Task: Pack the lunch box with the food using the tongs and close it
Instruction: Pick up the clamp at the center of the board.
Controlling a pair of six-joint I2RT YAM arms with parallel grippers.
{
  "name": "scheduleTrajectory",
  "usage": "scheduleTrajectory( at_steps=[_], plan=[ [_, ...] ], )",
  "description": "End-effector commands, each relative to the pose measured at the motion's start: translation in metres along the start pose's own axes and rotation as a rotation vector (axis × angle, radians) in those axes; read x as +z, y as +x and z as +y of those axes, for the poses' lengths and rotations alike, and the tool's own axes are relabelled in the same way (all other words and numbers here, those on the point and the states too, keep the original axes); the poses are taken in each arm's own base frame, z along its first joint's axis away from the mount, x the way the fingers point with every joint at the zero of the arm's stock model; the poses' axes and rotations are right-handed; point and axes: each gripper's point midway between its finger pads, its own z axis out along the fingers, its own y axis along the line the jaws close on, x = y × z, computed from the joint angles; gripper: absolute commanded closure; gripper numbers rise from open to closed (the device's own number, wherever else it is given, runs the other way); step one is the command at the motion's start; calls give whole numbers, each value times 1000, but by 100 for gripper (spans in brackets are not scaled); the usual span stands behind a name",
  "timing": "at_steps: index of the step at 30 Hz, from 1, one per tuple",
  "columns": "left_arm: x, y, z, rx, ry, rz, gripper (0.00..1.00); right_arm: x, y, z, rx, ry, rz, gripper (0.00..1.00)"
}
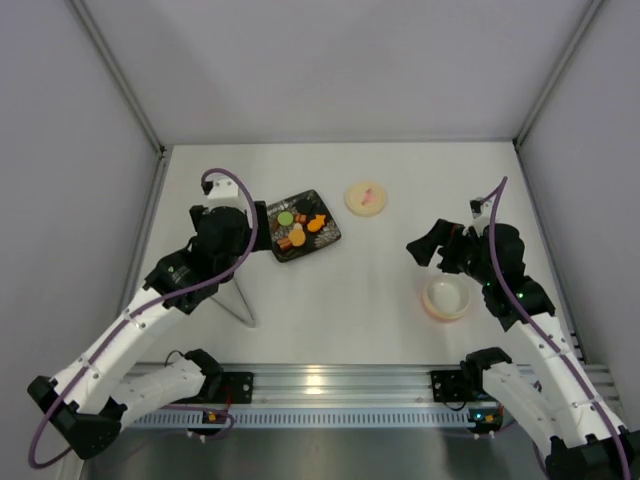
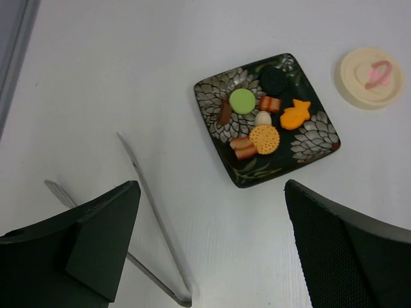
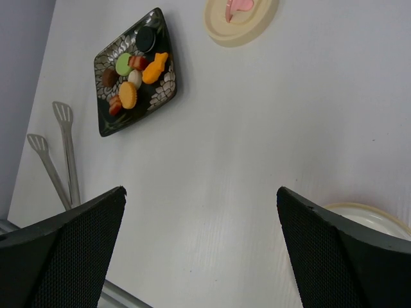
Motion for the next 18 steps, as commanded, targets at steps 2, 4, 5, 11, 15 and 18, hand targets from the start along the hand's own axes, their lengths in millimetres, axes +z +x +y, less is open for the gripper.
scheduleTrajectory(
  at_steps=[2, 4, 5, 11, 15, 18],
  plan=[
    [-5, 7, 44, -176, -290, -6, 1, -3, -12, 1, -12, 6, -28, 1],
    [-4, 25, 50, -224, -346, 29, 1, -3, -10, 0, -9, 8, -27, 1],
    [-4, 32, 56, -356, -402, 4, 1, -3, -10, 0, -10, 6, -31, 0],
    [-2, 112, 77, -556, -538, 83, 1, 0, -1, 1, 8, -18, -10, 0],
    [-6, 156, 98, -632, -683, 110, 1, 1, 3, -1, 17, -15, 2, 1],
    [-3, 177, 102, -643, -722, 133, 1, 2, 6, -2, 25, -18, 2, 0]
  ],
)
